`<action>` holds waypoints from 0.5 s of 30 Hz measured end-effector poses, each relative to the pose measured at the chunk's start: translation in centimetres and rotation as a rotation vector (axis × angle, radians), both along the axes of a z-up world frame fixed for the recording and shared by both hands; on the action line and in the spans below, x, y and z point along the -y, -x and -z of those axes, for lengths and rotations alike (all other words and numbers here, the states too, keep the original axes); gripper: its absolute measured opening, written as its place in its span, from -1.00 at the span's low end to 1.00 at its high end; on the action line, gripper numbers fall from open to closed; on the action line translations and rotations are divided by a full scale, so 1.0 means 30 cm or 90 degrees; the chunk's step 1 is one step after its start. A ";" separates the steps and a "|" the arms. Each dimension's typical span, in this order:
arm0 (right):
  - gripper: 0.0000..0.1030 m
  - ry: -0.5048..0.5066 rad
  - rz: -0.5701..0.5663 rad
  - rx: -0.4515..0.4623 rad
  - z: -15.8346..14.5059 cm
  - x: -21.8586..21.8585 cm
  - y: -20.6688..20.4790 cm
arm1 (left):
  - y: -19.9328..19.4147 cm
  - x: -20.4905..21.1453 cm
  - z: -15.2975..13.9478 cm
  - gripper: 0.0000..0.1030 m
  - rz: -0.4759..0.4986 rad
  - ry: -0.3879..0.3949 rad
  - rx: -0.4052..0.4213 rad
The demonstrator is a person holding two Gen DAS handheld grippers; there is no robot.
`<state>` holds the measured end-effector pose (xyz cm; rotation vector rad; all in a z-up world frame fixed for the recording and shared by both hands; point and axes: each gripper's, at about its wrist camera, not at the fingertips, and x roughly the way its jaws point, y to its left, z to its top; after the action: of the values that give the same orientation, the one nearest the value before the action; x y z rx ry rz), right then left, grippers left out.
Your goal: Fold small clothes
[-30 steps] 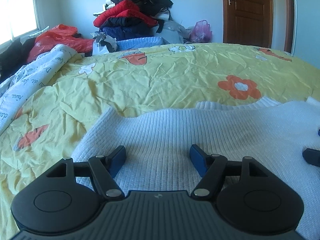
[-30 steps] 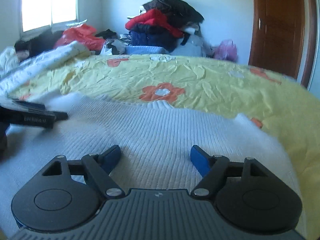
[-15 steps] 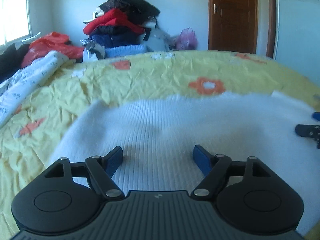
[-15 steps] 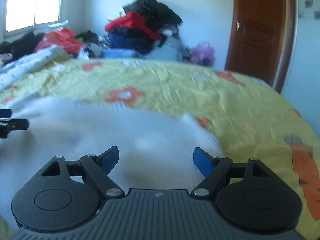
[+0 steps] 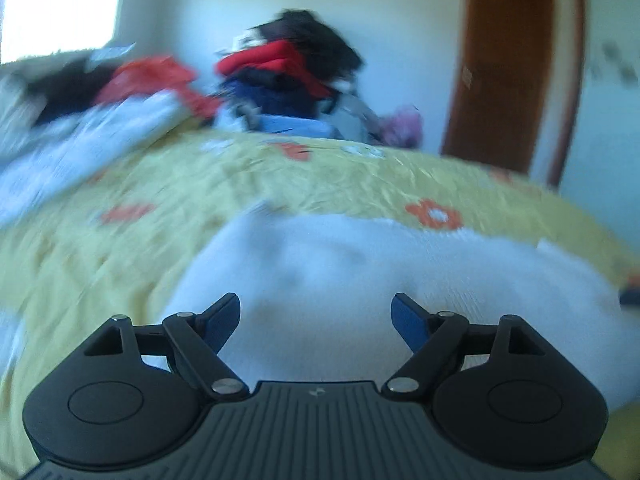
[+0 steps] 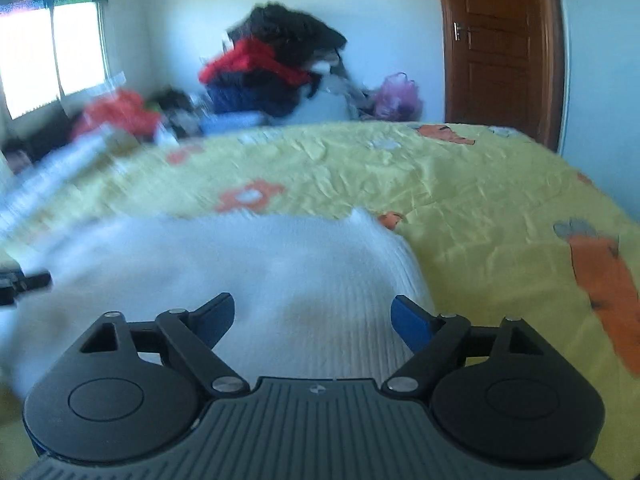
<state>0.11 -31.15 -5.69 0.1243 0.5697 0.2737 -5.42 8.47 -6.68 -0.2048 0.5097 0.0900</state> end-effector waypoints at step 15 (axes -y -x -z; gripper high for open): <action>0.63 -0.229 0.128 -0.191 0.150 0.203 0.163 | 0.082 -0.263 0.105 0.44 -0.140 0.413 -0.081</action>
<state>-4.76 -37.23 -10.19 0.5745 0.7951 0.1597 -7.89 16.38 -9.81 -0.8950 0.6315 0.1509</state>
